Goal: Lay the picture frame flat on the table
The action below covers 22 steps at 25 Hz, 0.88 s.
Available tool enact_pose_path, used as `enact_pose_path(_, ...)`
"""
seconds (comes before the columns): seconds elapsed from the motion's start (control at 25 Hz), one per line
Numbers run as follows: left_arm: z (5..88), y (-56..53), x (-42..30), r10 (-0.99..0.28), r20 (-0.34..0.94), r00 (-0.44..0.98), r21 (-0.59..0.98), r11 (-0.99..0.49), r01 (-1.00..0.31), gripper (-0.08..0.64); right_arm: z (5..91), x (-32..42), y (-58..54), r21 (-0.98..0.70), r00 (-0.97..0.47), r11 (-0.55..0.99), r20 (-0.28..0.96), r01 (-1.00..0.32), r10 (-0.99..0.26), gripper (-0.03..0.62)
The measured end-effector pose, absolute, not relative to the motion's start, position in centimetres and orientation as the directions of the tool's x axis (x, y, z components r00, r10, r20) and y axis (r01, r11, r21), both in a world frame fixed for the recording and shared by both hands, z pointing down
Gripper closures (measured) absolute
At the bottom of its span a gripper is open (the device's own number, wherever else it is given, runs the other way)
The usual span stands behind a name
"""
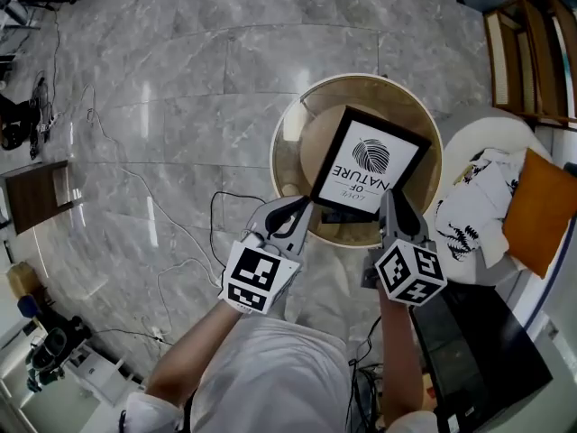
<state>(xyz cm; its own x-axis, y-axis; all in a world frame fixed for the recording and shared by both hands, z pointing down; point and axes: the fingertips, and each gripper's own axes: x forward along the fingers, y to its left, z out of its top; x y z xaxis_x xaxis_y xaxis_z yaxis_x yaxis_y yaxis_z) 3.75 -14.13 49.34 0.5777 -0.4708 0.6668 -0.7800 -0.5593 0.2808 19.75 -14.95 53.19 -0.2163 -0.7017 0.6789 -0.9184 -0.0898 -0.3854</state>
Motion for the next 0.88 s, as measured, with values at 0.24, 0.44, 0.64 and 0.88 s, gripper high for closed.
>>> enact_pose_path(0.24,53.8,-16.6,3.4,-0.45,0.677,0.582,0.292,-0.562,-0.774,0.551,58.1,18.4,-16.8,-0.378,-0.215,-0.1,0.703,-0.92,-0.678,0.531)
enact_pose_path(0.44,57.0,-19.3,1.7,-0.439,0.685,0.581,0.302,-0.555,-0.775,0.551,61.9,16.3,-19.4,-0.366,-0.216,-0.1,0.724,-0.925,-0.655,0.531)
enact_pose_path(0.64,60.4,-19.7,0.3,-0.429,0.707,0.562,0.301,-0.536,-0.789,0.551,64.9,15.3,-20.8,-0.36,-0.217,-0.102,0.74,-0.927,-0.637,0.531)
enact_pose_path(0.88,65.0,-20.6,-0.8,-0.421,0.727,0.543,0.314,-0.5,-0.807,0.551,68.5,15.0,-22.3,-0.349,-0.205,-0.12,0.759,-0.929,-0.617,0.531)
